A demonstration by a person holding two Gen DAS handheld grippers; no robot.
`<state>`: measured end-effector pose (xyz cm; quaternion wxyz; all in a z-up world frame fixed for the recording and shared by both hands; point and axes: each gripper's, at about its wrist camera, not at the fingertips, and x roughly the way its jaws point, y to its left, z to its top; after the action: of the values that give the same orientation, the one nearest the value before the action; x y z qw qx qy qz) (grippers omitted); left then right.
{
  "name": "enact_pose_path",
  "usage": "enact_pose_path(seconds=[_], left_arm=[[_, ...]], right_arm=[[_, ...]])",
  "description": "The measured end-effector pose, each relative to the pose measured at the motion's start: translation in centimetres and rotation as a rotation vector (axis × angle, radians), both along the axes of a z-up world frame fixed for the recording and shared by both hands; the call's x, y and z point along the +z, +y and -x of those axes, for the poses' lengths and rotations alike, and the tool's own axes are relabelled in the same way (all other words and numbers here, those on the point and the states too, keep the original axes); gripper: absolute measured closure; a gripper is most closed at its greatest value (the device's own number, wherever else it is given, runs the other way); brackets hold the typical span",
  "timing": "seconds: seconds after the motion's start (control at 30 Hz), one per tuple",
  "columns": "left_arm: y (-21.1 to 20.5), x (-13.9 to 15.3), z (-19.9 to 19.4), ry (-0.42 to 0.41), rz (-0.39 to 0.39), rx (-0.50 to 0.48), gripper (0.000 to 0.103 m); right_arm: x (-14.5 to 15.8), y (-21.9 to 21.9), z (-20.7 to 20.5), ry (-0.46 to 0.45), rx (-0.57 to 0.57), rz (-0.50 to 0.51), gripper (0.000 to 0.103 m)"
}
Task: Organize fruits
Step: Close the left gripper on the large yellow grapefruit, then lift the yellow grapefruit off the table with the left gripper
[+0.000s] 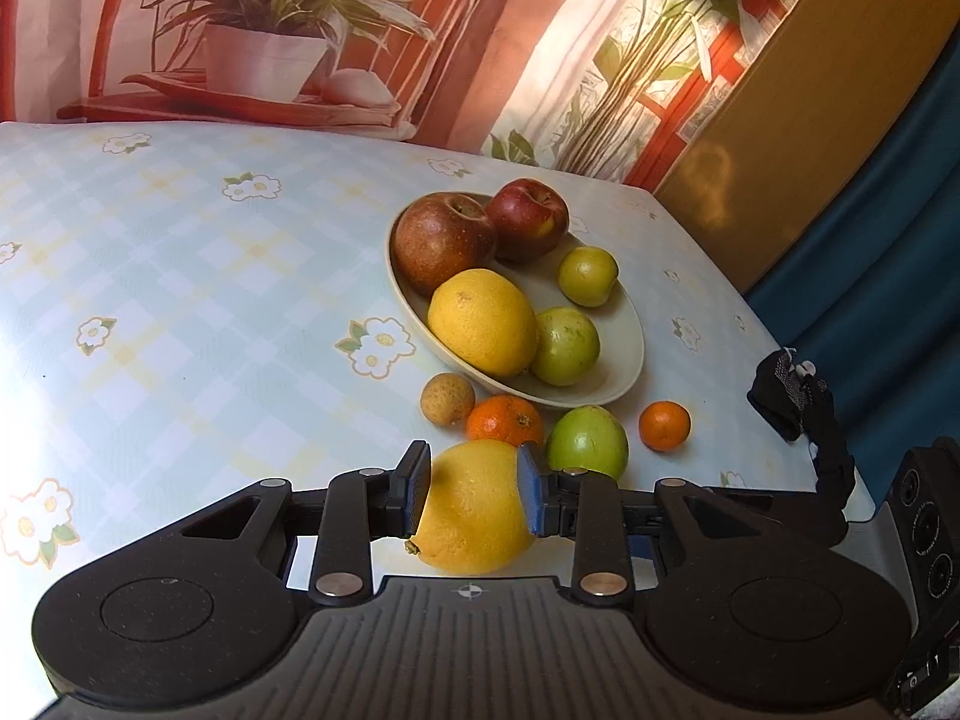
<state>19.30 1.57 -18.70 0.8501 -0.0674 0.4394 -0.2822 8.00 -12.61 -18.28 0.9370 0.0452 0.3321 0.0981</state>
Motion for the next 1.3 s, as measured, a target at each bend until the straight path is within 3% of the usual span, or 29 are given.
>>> enact_pose_path(seconds=[0.1, 0.2, 0.47, 0.63, 1.03, 1.3], left_arm=[[-0.6, 0.2, 0.6, -0.033, -0.044, -0.028, 0.069], [-0.7, 0.3, 0.6, -0.028, -0.055, -0.035, 0.069], [-0.6, 0.4, 0.8, -0.027, -0.057, -0.037, 0.069], [-0.3, 0.2, 0.7, -0.02, -0.038, -0.019, 0.069], [-0.4, 0.1, 2.2, 0.006, 0.007, -0.039, 0.067], [-1.5, -0.1, 2.6, 0.011, 0.013, -0.075, 0.066]], right_arm=[[0.2, 0.5, -0.2, -0.009, 0.013, 0.036, 0.068], [0.5, 1.4, -0.7, -0.025, 0.038, 0.092, 0.056], [0.4, 3.4, -3.1, -0.033, 0.11, 0.23, 0.052], [0.2, 3.9, -3.7, -0.029, 0.116, 0.254, 0.05], [0.6, 0.9, -1.9, 0.072, 0.022, -0.013, 0.051], [0.4, -0.5, -0.7, 0.091, -0.037, -0.114, 0.051]])
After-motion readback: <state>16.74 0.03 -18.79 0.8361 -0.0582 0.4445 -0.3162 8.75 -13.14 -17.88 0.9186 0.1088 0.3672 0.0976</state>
